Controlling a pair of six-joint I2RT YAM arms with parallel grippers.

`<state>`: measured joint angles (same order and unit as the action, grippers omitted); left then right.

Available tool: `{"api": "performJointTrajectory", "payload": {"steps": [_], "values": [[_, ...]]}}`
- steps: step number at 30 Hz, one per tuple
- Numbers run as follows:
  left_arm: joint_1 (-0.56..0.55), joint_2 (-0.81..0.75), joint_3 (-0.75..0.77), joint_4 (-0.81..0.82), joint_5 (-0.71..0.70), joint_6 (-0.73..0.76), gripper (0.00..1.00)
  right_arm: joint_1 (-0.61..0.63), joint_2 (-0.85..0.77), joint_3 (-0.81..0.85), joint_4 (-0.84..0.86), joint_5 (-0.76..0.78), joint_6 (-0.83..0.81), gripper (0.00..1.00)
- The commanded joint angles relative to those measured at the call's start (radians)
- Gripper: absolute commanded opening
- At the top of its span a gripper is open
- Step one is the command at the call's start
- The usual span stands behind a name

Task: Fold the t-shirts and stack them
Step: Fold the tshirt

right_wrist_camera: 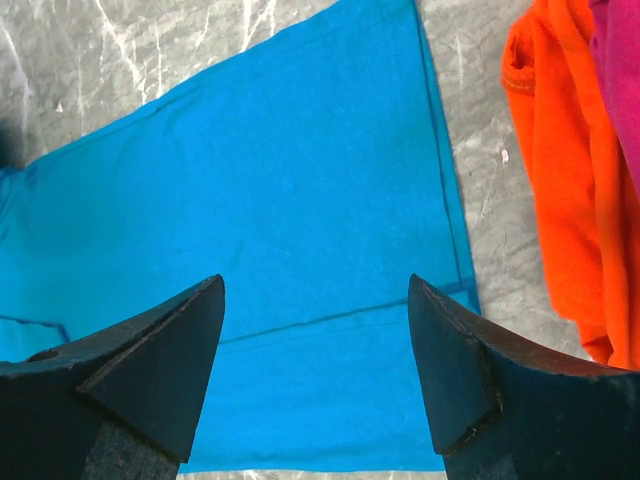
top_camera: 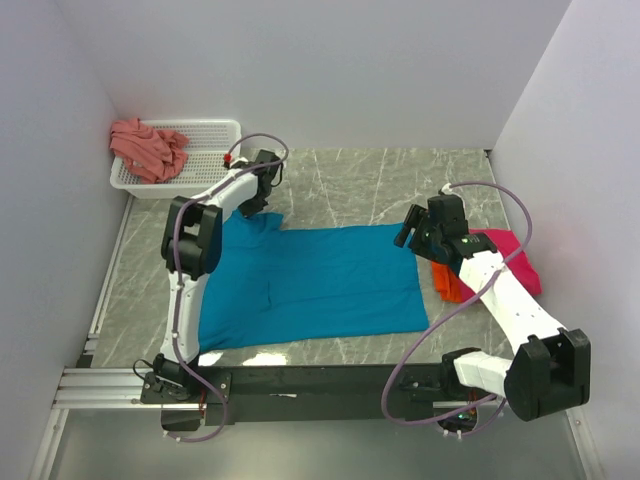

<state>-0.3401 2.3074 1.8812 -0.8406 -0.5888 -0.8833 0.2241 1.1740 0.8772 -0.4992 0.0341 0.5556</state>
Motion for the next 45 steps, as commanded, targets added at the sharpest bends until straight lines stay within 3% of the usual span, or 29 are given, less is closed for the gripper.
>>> {"api": "performJointTrajectory", "payload": {"steps": [1, 14, 21, 32, 39, 45], "values": [[0.001, -0.157, -0.075, 0.128, 0.049, 0.043, 0.00, -0.009, 0.030, 0.034, 0.041, 0.020, -0.023, 0.80], [0.001, -0.273, -0.140, 0.098, 0.017, 0.041, 0.00, -0.009, 0.352, 0.310, -0.012, 0.197, -0.026, 0.80], [0.001, -0.338, -0.212, 0.095, 0.026, 0.020, 0.00, -0.009, 0.630, 0.506, -0.068, 0.227, -0.010, 0.79], [0.001, -0.417, -0.312, 0.106, 0.082, -0.013, 0.00, -0.008, 0.935, 0.793, -0.205, 0.299, 0.007, 0.69], [0.001, -0.460, -0.372, 0.123, 0.092, -0.022, 0.00, -0.006, 0.981, 0.809, -0.248, 0.329, 0.040, 0.59], [0.001, -0.467, -0.393, 0.115, 0.106, -0.032, 0.00, -0.003, 0.961, 0.764, -0.266, 0.351, 0.067, 0.56]]}}
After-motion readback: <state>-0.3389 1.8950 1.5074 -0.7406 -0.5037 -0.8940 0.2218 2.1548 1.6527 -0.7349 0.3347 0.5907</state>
